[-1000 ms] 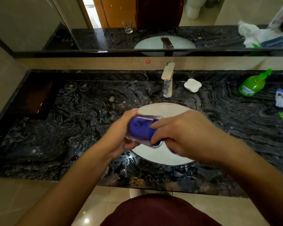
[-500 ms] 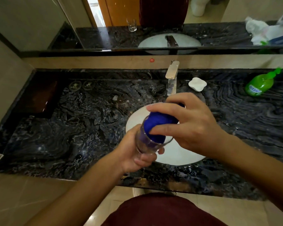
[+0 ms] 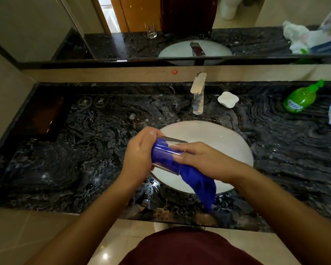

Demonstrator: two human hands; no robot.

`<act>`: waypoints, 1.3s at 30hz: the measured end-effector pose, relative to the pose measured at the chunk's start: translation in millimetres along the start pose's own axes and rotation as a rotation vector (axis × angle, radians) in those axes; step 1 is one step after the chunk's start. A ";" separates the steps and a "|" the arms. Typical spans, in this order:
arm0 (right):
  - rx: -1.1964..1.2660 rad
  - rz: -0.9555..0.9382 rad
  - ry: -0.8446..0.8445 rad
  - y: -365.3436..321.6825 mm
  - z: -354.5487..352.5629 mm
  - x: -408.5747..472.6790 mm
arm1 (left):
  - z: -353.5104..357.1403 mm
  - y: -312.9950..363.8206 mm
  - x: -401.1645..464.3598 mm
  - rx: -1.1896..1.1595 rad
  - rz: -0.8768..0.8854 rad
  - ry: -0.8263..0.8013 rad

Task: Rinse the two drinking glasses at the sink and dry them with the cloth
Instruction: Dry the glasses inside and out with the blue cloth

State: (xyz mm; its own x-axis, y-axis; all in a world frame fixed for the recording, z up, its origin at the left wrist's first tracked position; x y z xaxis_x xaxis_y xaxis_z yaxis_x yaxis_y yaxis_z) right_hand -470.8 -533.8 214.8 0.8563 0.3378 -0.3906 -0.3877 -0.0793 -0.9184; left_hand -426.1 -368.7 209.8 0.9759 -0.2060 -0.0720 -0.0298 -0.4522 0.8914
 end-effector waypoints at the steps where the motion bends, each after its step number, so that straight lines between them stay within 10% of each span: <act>1: 0.191 0.030 -0.014 1.3 1.9 -2.7 | -4.3 1.3 0.4 0.002 0.102 0.015; 8: 1.051 0.114 -0.226 21.6 30.2 0.7 | -12.0 19.6 8.8 0.008 0.484 0.077; 18: 1.166 -0.230 0.062 14.7 4.3 -5.4 | -0.5 8.5 13.9 -0.210 0.188 0.133; 24: 0.321 -0.290 0.302 -11.4 0.3 -32.5 | 6.4 -1.4 15.3 -0.318 -0.079 0.077; 29: -0.256 -0.178 0.171 -13.9 10.6 -28.0 | 2.8 0.6 13.1 -0.165 0.147 -0.025; 39: 0.472 0.013 -0.063 -18.3 8.4 -22.7 | -18.6 29.5 26.6 -0.104 0.426 -0.139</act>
State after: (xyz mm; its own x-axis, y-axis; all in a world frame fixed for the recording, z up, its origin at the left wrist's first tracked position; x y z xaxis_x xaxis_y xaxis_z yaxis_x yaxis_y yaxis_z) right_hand -486.0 -532.2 241.0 0.8337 0.3966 -0.3843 -0.5235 0.3461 -0.7786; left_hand -396.9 -371.3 242.6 0.8426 -0.4729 0.2578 -0.3936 -0.2140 0.8940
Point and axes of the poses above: each hand's wrist, its own x-axis towards the middle knuckle, its own z-axis out of the palm, y = z × x, the point moved 3 cm from there along x, towards the middle knuckle, and after that the axes turned 14 degrees about x, right-handed, at the moved point
